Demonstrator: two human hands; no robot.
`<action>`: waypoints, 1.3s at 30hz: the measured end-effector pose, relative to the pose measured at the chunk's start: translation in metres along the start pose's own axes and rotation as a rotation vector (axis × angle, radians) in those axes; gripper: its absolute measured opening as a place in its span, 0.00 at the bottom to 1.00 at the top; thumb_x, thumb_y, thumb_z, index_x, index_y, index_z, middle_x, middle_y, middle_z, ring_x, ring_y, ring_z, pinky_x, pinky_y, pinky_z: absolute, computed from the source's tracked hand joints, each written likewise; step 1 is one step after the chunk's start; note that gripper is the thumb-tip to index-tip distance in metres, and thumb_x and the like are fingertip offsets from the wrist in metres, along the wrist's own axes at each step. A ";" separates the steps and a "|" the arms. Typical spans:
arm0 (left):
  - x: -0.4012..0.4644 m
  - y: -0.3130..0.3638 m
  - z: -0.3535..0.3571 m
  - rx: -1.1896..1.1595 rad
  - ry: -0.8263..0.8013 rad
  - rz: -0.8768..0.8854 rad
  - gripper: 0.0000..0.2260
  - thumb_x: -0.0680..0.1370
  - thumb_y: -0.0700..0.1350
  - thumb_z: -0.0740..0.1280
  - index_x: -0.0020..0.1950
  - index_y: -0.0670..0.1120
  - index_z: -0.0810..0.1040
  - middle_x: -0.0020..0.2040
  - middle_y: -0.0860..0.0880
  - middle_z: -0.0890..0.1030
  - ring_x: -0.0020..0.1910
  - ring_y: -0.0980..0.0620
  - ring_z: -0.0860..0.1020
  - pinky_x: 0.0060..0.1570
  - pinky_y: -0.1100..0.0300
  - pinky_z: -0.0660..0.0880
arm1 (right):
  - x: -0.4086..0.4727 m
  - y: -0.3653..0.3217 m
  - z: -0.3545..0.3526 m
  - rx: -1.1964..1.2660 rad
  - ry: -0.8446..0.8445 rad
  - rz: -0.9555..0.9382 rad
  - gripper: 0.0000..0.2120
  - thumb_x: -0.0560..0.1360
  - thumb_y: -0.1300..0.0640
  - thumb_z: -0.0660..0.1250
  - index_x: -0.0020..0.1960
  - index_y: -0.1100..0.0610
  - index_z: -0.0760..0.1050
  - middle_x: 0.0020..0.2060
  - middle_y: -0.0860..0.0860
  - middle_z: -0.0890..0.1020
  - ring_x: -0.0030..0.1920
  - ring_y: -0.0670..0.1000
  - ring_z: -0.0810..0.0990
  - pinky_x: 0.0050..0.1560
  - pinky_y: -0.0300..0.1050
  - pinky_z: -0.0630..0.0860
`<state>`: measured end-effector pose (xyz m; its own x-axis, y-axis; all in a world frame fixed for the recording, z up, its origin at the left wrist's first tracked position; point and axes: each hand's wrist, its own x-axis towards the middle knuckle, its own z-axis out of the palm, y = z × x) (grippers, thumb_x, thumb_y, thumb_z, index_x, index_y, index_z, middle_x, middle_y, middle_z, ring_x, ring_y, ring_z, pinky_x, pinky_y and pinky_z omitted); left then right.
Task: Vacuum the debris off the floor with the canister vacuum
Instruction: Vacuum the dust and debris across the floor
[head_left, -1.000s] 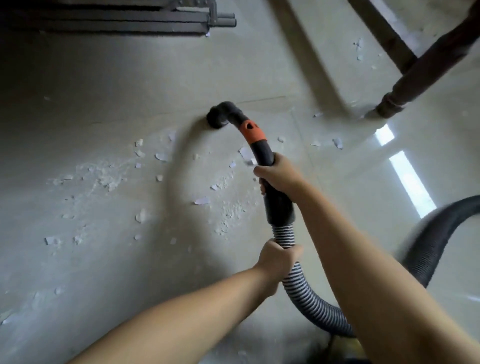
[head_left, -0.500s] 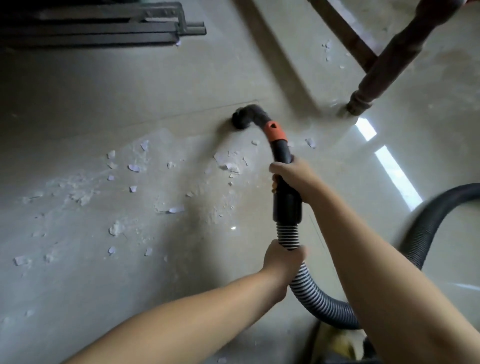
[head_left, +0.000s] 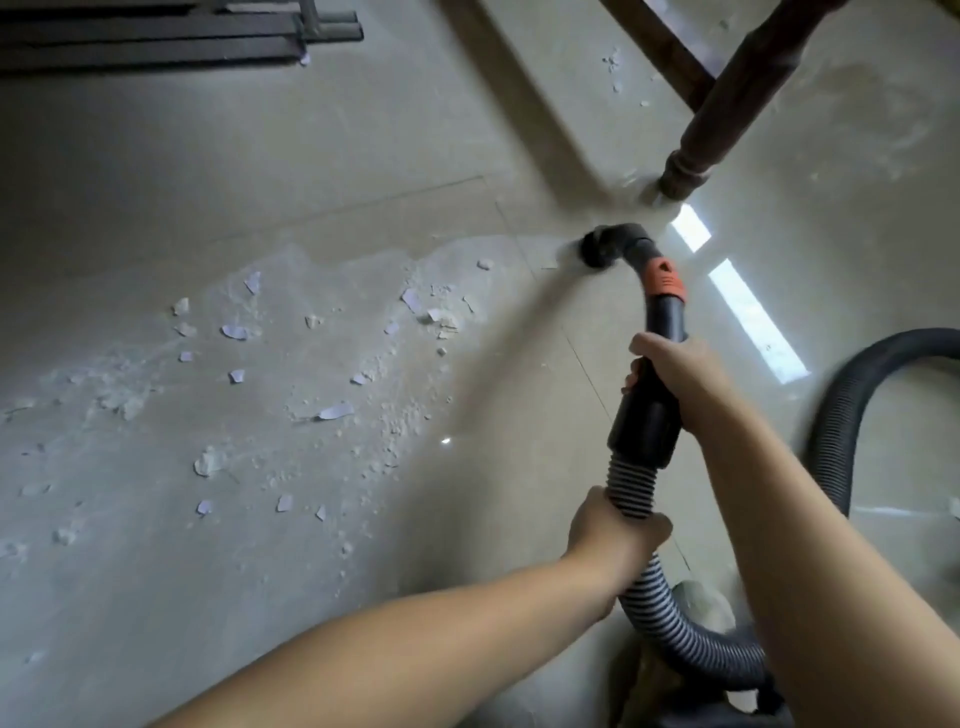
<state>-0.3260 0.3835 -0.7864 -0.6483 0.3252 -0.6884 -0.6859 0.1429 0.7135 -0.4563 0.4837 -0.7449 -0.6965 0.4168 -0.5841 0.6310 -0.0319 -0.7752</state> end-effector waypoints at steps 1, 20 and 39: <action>-0.002 -0.007 -0.002 0.002 0.021 -0.002 0.09 0.63 0.48 0.64 0.38 0.47 0.67 0.32 0.52 0.70 0.31 0.54 0.69 0.32 0.62 0.65 | -0.007 0.001 0.011 -0.057 -0.063 -0.029 0.08 0.72 0.67 0.64 0.44 0.59 0.66 0.29 0.55 0.72 0.24 0.51 0.72 0.31 0.46 0.76; 0.023 0.008 0.003 -0.038 0.004 0.030 0.12 0.61 0.48 0.64 0.40 0.46 0.68 0.34 0.51 0.71 0.34 0.52 0.72 0.35 0.60 0.69 | 0.012 -0.022 0.009 -0.069 -0.210 -0.032 0.08 0.74 0.66 0.64 0.45 0.58 0.66 0.29 0.54 0.72 0.24 0.50 0.72 0.33 0.46 0.76; 0.088 0.080 -0.003 0.071 0.132 0.005 0.09 0.71 0.45 0.70 0.44 0.45 0.72 0.37 0.48 0.74 0.39 0.47 0.74 0.39 0.59 0.69 | 0.090 -0.060 -0.014 0.094 0.000 0.010 0.08 0.72 0.64 0.64 0.49 0.61 0.68 0.29 0.52 0.74 0.25 0.49 0.76 0.30 0.41 0.77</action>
<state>-0.4391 0.4210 -0.7901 -0.6928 0.2014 -0.6924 -0.6602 0.2092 0.7214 -0.5526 0.5357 -0.7478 -0.6902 0.4158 -0.5922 0.6033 -0.1212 -0.7882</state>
